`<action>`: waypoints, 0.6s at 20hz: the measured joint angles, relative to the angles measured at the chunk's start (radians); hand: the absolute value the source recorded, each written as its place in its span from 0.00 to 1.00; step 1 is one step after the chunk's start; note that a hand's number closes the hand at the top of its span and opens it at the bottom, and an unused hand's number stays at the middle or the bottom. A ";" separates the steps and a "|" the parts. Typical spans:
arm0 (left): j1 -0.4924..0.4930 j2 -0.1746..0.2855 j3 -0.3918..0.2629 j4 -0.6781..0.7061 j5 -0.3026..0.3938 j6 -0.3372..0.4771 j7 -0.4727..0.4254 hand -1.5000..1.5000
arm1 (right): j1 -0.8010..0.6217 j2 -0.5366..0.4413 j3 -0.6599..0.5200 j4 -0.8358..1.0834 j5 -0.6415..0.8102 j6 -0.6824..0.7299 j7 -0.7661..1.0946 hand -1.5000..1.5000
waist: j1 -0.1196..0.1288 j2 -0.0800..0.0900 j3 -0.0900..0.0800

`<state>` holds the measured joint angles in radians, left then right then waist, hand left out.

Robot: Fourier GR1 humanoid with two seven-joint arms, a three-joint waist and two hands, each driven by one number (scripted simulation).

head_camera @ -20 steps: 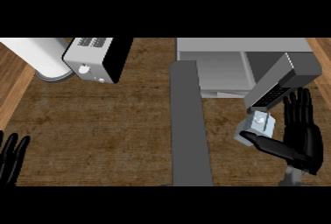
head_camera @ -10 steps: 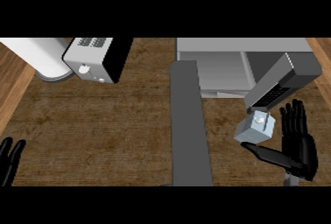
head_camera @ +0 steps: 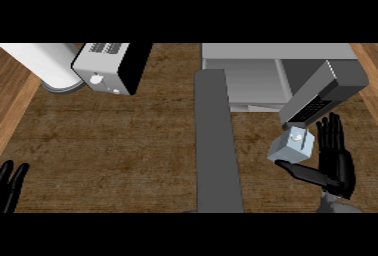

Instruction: Pick up the milk, place it into the microwave and close the microwave

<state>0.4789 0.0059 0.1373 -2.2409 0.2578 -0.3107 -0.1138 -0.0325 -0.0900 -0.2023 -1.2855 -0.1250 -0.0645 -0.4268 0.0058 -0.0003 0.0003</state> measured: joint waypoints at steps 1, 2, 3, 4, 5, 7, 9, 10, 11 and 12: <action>-0.011 0.003 0.011 0.018 0.004 -0.006 -0.005 0.00 | -0.007 -0.001 -0.001 0.009 0.004 -0.008 0.000 0.00 | 0.000 0.000 0.000; -0.017 0.004 0.019 0.040 0.002 -0.018 -0.023 0.00 | -0.024 -0.002 -0.007 0.041 0.010 -0.019 -0.016 0.00 | 0.000 0.000 0.000; -0.019 0.002 0.020 0.038 0.002 -0.019 -0.020 0.00 | -0.036 -0.004 -0.014 0.076 0.015 -0.024 -0.035 0.00 | 0.000 0.000 0.000; -0.019 0.001 0.016 0.046 -0.004 -0.018 -0.026 0.00 | -0.049 -0.007 -0.027 0.118 0.018 -0.034 -0.056 0.00 | 0.001 0.001 0.000; -0.006 -0.001 0.014 0.026 -0.001 -0.017 -0.020 0.00 | -0.064 -0.017 -0.039 0.149 0.021 -0.044 -0.059 0.00 | 0.002 0.001 0.000; -0.013 -0.001 0.016 0.016 -0.001 -0.009 -0.005 0.00 | -0.076 -0.015 -0.046 0.177 0.039 -0.084 -0.080 0.00 | 0.001 -0.002 -0.002; -0.015 0.000 0.023 0.014 0.002 -0.008 0.000 0.00 | -0.087 -0.036 -0.067 0.228 0.048 -0.095 -0.120 0.00 | 0.001 -0.006 -0.006; -0.007 -0.001 0.023 0.009 0.002 -0.013 -0.001 0.00 | -0.091 -0.045 -0.079 0.258 0.047 -0.098 -0.131 0.00 | 0.002 -0.005 -0.005; -0.014 0.002 0.028 0.021 0.002 -0.018 -0.006 0.00 | -0.105 -0.058 -0.090 0.304 0.048 -0.097 -0.145 0.00 | 0.002 -0.003 -0.004; -0.017 0.005 0.036 0.028 0.008 -0.026 -0.009 0.00 | -0.116 -0.064 -0.099 0.344 0.047 -0.096 -0.159 0.00 | 0.003 -0.002 -0.003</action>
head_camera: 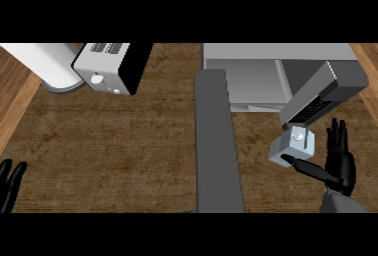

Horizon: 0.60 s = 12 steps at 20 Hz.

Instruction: Pick up the milk, place it into the microwave and close the microwave

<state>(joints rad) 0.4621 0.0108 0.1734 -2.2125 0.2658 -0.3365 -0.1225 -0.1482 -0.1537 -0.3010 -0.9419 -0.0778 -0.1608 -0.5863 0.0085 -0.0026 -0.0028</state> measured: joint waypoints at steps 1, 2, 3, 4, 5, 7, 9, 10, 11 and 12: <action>-0.008 0.000 0.007 0.002 0.004 0.000 0.006 0.00 | -0.012 -0.004 -0.002 0.026 0.002 -0.005 -0.006 0.00 | 0.000 0.001 0.001; -0.011 -0.002 0.001 0.013 -0.007 0.002 -0.002 0.00 | -0.011 -0.007 -0.004 0.047 -0.003 0.008 -0.019 0.00 | -0.001 0.001 0.001; -0.015 0.000 0.003 0.010 0.000 0.001 0.007 0.00 | -0.025 -0.021 -0.012 0.081 -0.012 0.029 -0.027 0.00 | -0.001 0.002 0.002; -0.011 -0.001 0.003 0.007 0.000 -0.004 0.006 0.00 | -0.035 -0.027 -0.018 0.122 -0.023 0.061 -0.050 0.00 | 0.001 0.003 0.002; -0.012 -0.003 -0.013 0.008 -0.009 0.009 -0.001 0.00 | -0.033 -0.029 -0.017 0.135 -0.035 0.105 -0.059 0.00 | 0.001 0.003 0.003; -0.018 0.004 0.001 0.019 0.003 0.007 0.000 0.00 | -0.033 -0.031 0.000 0.152 -0.056 0.207 -0.069 0.00 | 0.000 0.003 0.003; -0.009 0.005 0.004 0.013 0.014 0.001 0.004 0.00 | -0.036 -0.030 0.019 0.174 -0.074 0.310 -0.088 0.00 | 0.004 0.003 0.004; -0.007 0.007 0.008 0.016 0.021 -0.004 0.003 0.00 | -0.039 -0.035 0.024 0.183 -0.085 0.362 -0.098 0.00 | 0.004 0.004 0.004; -0.010 0.004 -0.004 0.013 0.009 0.006 0.006 0.00 | -0.047 -0.032 0.030 0.189 -0.091 0.396 -0.108 1.00 | 0.003 0.004 0.004; -0.012 0.001 -0.007 0.012 0.007 0.013 0.010 0.00 | -0.047 -0.027 0.037 0.190 -0.097 0.429 -0.122 1.00 | 0.002 0.003 0.004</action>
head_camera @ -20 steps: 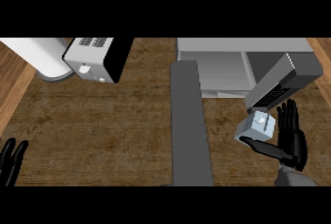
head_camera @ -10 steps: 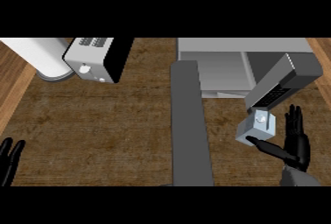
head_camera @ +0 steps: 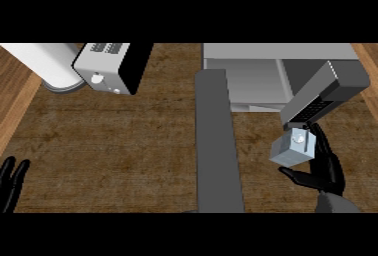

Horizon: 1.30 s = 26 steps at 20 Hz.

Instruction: Pick up the milk, place it into the microwave and close the microwave

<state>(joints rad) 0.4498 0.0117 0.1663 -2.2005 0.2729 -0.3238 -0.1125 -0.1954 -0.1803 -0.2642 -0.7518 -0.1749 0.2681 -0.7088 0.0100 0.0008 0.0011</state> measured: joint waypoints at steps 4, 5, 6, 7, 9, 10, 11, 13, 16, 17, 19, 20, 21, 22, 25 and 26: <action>-0.027 0.002 0.007 0.016 -0.001 0.001 0.015 0.00 | -0.030 0.012 0.001 0.011 0.012 -0.027 -0.068 1.00 | -0.003 0.000 -0.001; -0.018 0.000 -0.002 0.009 0.000 0.003 0.014 0.00 | -0.036 0.018 -0.004 0.003 0.022 -0.075 -0.079 1.00 | -0.003 -0.001 -0.001; -0.012 -0.002 -0.001 0.012 0.001 -0.001 0.008 0.00 | -0.035 0.023 -0.007 -0.011 0.033 -0.120 -0.090 1.00 | -0.003 -0.001 -0.001; -0.007 -0.004 0.000 0.008 0.006 -0.003 0.010 0.00 | -0.039 0.027 -0.013 -0.014 0.044 -0.166 -0.102 1.00 | -0.003 -0.002 -0.001; -0.009 0.000 0.016 0.012 0.025 -0.012 0.011 0.00 | -0.044 0.044 -0.017 -0.029 0.043 -0.213 -0.106 1.00 | -0.004 -0.002 -0.001; 0.004 -0.002 0.018 0.001 0.027 -0.015 0.014 0.00 | -0.031 0.051 -0.013 -0.067 0.033 -0.215 -0.090 1.00 | -0.005 -0.002 -0.001; 0.000 0.006 0.034 0.012 0.038 -0.023 0.011 0.00 | -0.036 0.054 -0.014 -0.085 0.025 -0.224 -0.077 1.00 | -0.005 -0.002 -0.001; 0.004 0.007 0.048 0.029 0.045 -0.044 -0.003 0.00 | -0.027 0.057 -0.004 -0.127 0.018 -0.221 -0.066 1.00 | -0.006 -0.002 -0.002; -0.007 -0.002 0.040 0.031 0.035 -0.047 0.005 0.00 | -0.015 0.038 0.007 -0.116 0.026 -0.185 -0.118 1.00 | -0.005 -0.002 -0.001; -0.009 -0.003 0.041 0.036 0.034 -0.052 0.002 0.00 | -0.012 0.032 0.014 -0.106 0.035 -0.171 -0.141 1.00 | -0.005 -0.001 -0.001; -0.022 0.004 0.051 0.036 0.048 -0.054 0.015 0.00 | -0.003 0.012 0.026 -0.088 0.050 -0.137 -0.188 1.00 | -0.005 -0.001 -0.001; -0.022 0.002 0.047 0.043 0.046 -0.056 0.011 0.00 | -0.004 0.009 0.033 -0.089 0.058 -0.131 -0.200 1.00 | -0.005 -0.001 -0.001; -0.021 -0.001 0.050 0.046 0.045 -0.061 0.005 0.00 | -0.003 0.005 0.037 -0.086 0.061 -0.122 -0.212 1.00 | -0.005 -0.001 -0.001; -0.017 -0.002 0.054 0.039 0.050 -0.063 0.009 0.00 | 0.010 0.008 0.047 -0.100 0.062 -0.110 -0.217 1.00 | -0.005 -0.001 -0.001; -0.002 -0.006 0.059 0.037 0.051 -0.069 0.001 0.00 | 0.052 0.012 0.080 -0.170 0.061 -0.070 -0.200 1.00 | -0.007 -0.002 -0.001; 0.004 -0.006 0.064 0.047 0.052 -0.078 -0.008 0.00 | 0.056 0.024 0.095 -0.212 0.059 -0.071 -0.172 1.00 | -0.008 -0.003 -0.001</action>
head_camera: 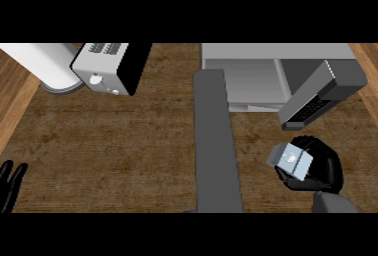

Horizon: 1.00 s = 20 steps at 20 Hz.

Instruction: Pick up the milk, place it into the microwave and close the microwave

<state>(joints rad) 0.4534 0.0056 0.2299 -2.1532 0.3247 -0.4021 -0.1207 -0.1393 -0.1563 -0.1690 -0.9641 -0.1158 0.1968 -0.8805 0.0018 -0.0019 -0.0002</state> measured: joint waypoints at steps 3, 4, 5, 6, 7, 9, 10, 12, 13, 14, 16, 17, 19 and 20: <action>0.012 -0.003 -0.005 -0.025 0.008 0.008 0.022 0.00 | 0.051 0.028 0.041 -0.114 0.000 0.003 0.046 1.00 | -0.001 0.000 0.000; 0.015 -0.003 0.001 -0.019 0.014 -0.002 0.013 0.00 | 0.044 0.030 0.046 -0.130 0.007 -0.009 0.057 1.00 | 0.000 0.000 0.000; 0.025 -0.003 0.014 -0.011 0.022 -0.016 -0.001 0.00 | 0.055 0.028 0.052 -0.161 0.012 -0.015 0.070 1.00 | 0.000 0.000 0.000; 0.013 -0.001 0.016 -0.015 0.025 -0.008 0.014 0.00 | 0.054 0.034 0.062 -0.188 0.021 -0.032 0.094 1.00 | 0.000 0.000 0.000; 0.017 -0.002 0.012 -0.006 0.022 -0.011 0.004 0.00 | 0.055 0.038 0.069 -0.221 0.028 -0.050 0.120 1.00 | 0.000 0.000 0.000; 0.013 0.002 0.021 -0.002 0.034 -0.012 0.012 0.00 | 0.040 0.045 0.082 -0.263 0.049 -0.089 0.166 1.00 | 0.000 0.000 0.000; 0.006 0.010 0.035 0.002 0.046 -0.014 0.016 0.00 | 0.031 0.042 0.086 -0.275 0.064 -0.106 0.183 1.00 | 0.001 0.000 0.000; 0.012 0.005 0.034 0.003 0.043 -0.018 0.013 0.00 | 0.011 0.070 0.112 -0.299 0.098 -0.160 0.230 1.00 | 0.002 0.000 0.000; -0.008 0.011 0.048 0.017 0.046 -0.009 0.016 0.00 | -0.004 0.072 0.118 -0.324 0.109 -0.180 0.270 1.00 | 0.001 0.000 0.000; -0.012 0.012 0.051 0.026 0.045 -0.015 0.009 0.00 | -0.042 0.078 0.118 -0.299 0.124 -0.204 0.288 1.00 | 0.003 0.001 0.000; -0.015 0.013 0.042 0.011 0.042 -0.004 0.021 0.00 | -0.094 0.081 0.120 -0.282 0.146 -0.237 0.334 1.00 | 0.005 0.001 0.000; -0.024 0.017 0.049 0.023 0.044 -0.009 0.017 0.00 | -0.137 0.074 0.108 -0.255 0.146 -0.242 0.361 1.00 | 0.007 0.002 0.000; -0.018 0.021 0.061 0.029 0.053 -0.022 0.015 0.00 | -0.213 0.072 0.098 -0.199 0.160 -0.265 0.395 1.00 | 0.010 0.002 0.000; -0.024 0.021 0.063 0.034 0.048 -0.021 0.016 0.00 | -0.250 0.076 0.098 -0.163 0.172 -0.281 0.406 1.00 | 0.011 0.003 0.000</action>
<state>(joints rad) 0.4295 0.0270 0.2926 -2.1190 0.3731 -0.4230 -0.1046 -0.3892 -0.0805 -0.0713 -1.1275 0.0559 -0.0840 -0.4748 0.0127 0.0010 -0.0002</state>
